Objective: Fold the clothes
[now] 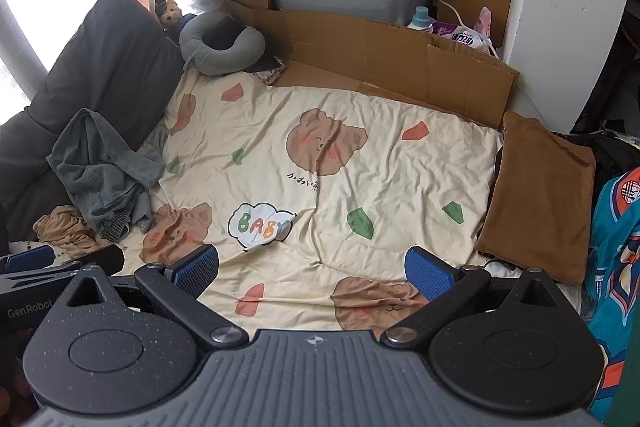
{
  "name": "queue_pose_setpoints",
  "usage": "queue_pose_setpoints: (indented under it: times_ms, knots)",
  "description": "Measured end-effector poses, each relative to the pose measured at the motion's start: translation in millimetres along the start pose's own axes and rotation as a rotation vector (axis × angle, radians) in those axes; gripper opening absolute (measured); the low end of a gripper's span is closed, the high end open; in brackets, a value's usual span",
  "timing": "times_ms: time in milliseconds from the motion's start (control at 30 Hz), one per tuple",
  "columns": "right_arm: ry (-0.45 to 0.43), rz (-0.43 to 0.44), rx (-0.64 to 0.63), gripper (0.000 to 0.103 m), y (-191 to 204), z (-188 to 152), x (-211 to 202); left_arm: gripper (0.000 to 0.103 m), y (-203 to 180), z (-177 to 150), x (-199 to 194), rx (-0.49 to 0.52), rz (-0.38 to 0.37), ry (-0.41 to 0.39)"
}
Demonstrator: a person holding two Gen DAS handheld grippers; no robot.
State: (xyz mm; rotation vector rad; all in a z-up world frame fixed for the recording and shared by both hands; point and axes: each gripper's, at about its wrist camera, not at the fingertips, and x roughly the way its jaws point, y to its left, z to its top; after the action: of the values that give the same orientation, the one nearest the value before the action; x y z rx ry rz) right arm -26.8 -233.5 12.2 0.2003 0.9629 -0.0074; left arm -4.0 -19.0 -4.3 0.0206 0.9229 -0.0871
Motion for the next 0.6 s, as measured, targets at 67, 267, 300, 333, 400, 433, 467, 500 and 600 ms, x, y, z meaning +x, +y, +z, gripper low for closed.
queue_pose_setpoints:
  times_ms: [67,267,300,333,400,433,467,500,600]
  knots:
    - [0.001,-0.002,-0.002,0.102,0.3,-0.5,0.1,0.101,1.1,0.7,0.2,-0.001,-0.003,0.001]
    - [0.000,-0.002,-0.002,0.102,-0.5,0.3,0.3,0.101,3.0,2.3,0.5,0.002,-0.009,0.002]
    - [0.000,-0.002,-0.002,0.102,-0.4,0.4,0.4,0.101,2.3,2.4,0.7,0.002,-0.008,0.002]
    - [0.000,-0.003,-0.002,0.102,-0.6,0.6,0.4,0.101,2.5,2.6,0.8,0.002,-0.009,0.002]
    - [-0.001,-0.003,-0.001,0.102,-1.1,0.7,0.3,0.101,3.7,3.0,0.8,0.001,-0.012,0.003]
    - [0.000,-0.002,0.000,0.102,-1.6,-0.3,0.2,0.101,4.1,2.7,0.4,-0.003,-0.017,0.002]
    - [0.006,0.001,0.000,0.102,-2.2,-0.4,0.8,0.101,4.5,2.3,-0.1,-0.006,-0.023,0.001]
    - [0.013,0.000,0.006,0.102,-3.4,-0.2,1.1,0.101,4.8,1.9,-0.6,-0.010,-0.029,0.000]
    - [0.017,0.005,0.006,0.102,-4.6,-0.2,-1.0,0.101,7.1,2.8,-0.4,-0.025,-0.058,0.011]
